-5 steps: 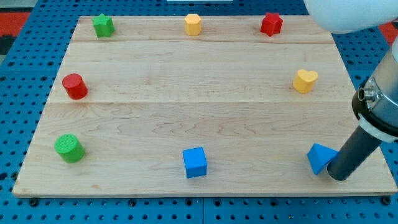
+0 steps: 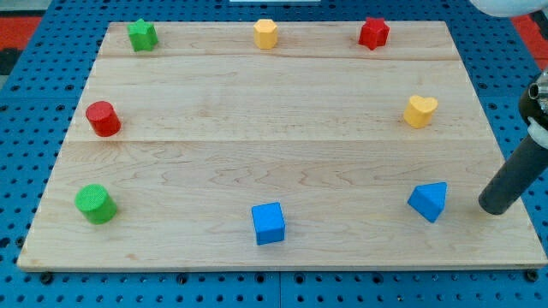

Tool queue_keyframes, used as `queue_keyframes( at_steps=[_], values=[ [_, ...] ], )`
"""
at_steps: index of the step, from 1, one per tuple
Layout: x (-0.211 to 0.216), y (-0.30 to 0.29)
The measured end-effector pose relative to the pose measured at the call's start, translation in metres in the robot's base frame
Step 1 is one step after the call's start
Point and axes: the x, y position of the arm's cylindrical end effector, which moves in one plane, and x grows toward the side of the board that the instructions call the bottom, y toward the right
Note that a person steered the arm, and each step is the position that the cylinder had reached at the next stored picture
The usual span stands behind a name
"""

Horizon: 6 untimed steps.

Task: Slide the yellow heart to the center

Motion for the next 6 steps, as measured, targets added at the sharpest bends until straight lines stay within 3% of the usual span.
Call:
queue_keyframes(
  at_steps=[1, 2, 3, 5, 6],
  values=[
    [-0.045, 0.064],
    [-0.120, 0.086],
    [-0.146, 0.044],
    [-0.164, -0.116],
    [-0.176, -0.122]
  ],
)
